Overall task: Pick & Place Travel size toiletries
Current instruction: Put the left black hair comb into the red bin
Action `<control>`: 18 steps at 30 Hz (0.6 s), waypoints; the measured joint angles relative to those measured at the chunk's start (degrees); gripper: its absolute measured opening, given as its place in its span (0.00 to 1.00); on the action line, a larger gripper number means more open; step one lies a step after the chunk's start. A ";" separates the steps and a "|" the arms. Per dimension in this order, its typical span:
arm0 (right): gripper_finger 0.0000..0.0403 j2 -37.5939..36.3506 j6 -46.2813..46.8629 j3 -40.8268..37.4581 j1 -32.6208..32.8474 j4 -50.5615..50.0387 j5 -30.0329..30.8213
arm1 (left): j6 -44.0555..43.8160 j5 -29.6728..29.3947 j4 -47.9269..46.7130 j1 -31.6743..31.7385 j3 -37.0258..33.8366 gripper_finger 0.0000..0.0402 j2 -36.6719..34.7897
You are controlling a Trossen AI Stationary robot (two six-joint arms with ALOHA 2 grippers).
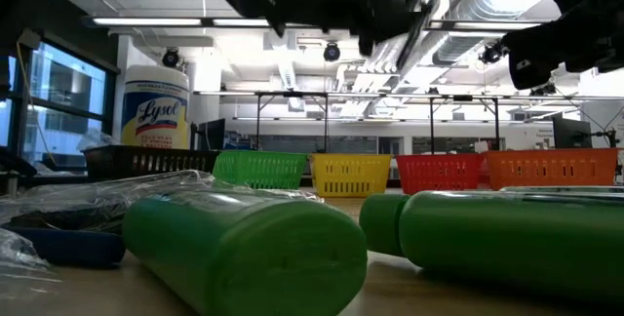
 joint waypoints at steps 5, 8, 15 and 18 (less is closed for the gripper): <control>0.00 0.02 -0.37 -0.01 0.00 0.12 -0.39 | -1.59 1.30 1.12 1.20 4.59 0.31 7.29; 0.00 0.02 -0.40 -0.01 0.00 0.23 -0.42 | -1.87 2.76 1.59 1.17 9.38 0.31 11.75; 0.00 0.02 -0.42 -0.01 0.00 0.25 -0.41 | -10.13 0.73 -0.61 1.23 20.66 0.31 20.60; 0.00 0.02 -0.68 -0.01 0.00 0.23 -0.42 | -10.96 -2.27 -2.50 1.27 24.01 0.31 23.42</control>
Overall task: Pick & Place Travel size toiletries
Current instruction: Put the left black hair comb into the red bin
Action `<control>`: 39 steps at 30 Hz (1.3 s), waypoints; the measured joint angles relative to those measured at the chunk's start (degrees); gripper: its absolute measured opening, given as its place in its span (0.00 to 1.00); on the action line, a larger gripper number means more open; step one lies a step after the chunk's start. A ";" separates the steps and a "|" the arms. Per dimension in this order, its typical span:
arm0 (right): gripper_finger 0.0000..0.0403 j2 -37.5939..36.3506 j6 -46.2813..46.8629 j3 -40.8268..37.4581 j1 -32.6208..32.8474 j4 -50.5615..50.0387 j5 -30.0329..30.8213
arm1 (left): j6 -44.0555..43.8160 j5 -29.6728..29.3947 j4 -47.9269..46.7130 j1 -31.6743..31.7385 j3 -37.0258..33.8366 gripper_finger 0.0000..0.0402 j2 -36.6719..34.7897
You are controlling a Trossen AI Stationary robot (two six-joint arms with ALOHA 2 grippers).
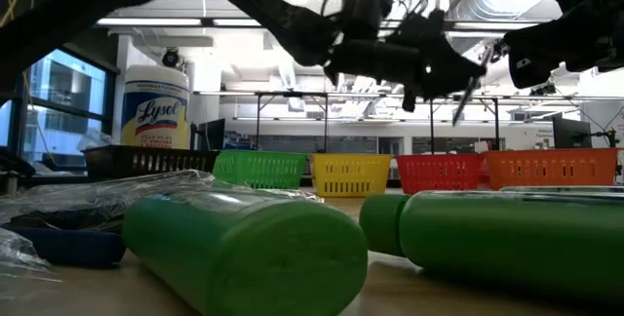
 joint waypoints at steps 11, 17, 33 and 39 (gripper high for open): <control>0.00 0.00 -0.16 0.01 0.00 -0.02 -0.01 | -3.16 -13.79 -4.11 0.83 0.95 0.31 2.10; 0.00 0.00 -0.16 0.00 0.00 -0.02 -0.01 | 4.24 -14.76 -8.30 0.72 0.93 0.31 2.10; 0.00 0.00 -0.18 0.02 0.00 -0.07 -0.01 | 17.22 -12.80 -15.14 0.24 0.88 0.31 2.10; 0.00 0.00 -0.17 0.00 0.00 -0.07 0.00 | 18.52 -11.53 -16.61 0.24 0.88 0.31 2.10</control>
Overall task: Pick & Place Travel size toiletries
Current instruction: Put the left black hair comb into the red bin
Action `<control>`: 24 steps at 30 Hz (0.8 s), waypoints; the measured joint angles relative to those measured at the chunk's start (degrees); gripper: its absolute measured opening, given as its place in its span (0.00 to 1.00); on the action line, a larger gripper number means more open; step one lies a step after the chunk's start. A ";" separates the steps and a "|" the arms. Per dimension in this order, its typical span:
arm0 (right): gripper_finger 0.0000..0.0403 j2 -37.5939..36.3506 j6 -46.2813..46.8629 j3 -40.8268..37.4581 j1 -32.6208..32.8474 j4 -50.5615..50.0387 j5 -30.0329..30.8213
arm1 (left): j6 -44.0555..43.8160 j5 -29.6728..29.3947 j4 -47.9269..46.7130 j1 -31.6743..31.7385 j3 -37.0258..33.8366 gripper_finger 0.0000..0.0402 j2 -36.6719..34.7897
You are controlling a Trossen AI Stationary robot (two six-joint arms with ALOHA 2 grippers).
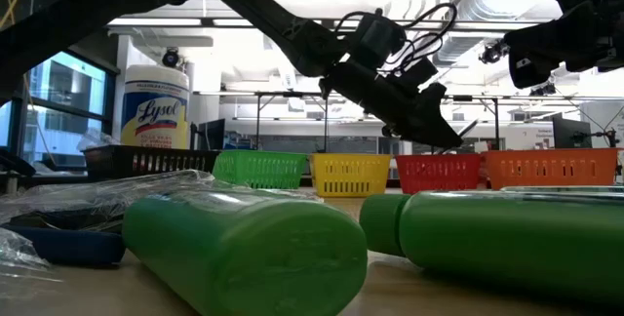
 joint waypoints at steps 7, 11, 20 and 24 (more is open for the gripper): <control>0.00 0.00 -0.01 0.00 0.00 -0.02 0.02 | 0.00 -0.02 0.56 0.07 0.02 0.31 0.58; 0.00 0.00 -0.01 0.01 0.00 -0.02 0.02 | -0.07 -0.08 0.04 0.07 -0.05 0.31 1.62; 0.00 0.00 -0.01 0.00 0.00 -0.04 0.04 | -4.87 1.28 0.62 0.26 -0.04 0.45 2.38; 0.00 -0.01 0.01 0.01 0.00 -0.04 0.04 | -5.71 2.91 1.46 0.24 -0.04 0.54 2.38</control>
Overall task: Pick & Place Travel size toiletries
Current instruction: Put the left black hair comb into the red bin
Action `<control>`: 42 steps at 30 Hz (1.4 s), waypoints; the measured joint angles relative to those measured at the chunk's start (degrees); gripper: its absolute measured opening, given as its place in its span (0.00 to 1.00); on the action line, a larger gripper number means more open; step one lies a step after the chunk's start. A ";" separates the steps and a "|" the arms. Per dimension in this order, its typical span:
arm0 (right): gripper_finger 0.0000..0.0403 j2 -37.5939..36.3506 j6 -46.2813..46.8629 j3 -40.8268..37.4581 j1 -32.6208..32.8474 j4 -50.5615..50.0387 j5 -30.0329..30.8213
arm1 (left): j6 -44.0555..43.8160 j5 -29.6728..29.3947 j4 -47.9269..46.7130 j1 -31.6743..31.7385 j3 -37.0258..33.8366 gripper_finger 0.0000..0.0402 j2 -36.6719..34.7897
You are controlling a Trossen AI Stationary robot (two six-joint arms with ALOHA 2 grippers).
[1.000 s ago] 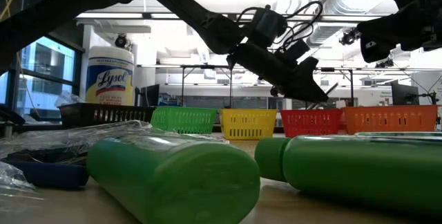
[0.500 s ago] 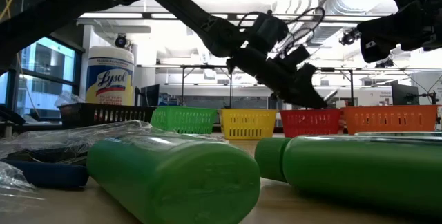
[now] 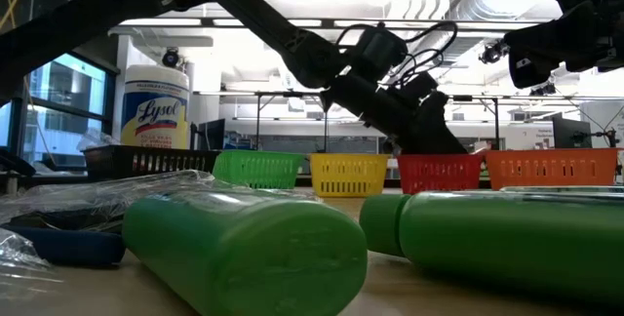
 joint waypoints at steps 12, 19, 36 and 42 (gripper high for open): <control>0.00 0.00 0.11 -0.01 0.00 0.00 0.00 | -0.06 0.02 -2.99 0.00 -0.02 0.62 -2.92; 0.00 -0.01 0.09 0.01 0.00 0.04 0.00 | 6.65 0.08 -15.92 -0.18 0.04 0.62 -11.82; 0.00 -0.03 -0.11 -0.01 0.00 0.76 0.40 | 14.71 1.64 -19.88 -0.17 0.00 0.58 -7.92; 0.00 -0.03 -1.28 0.00 0.00 0.50 1.32 | 14.50 3.32 -14.91 -0.47 0.04 0.58 -7.89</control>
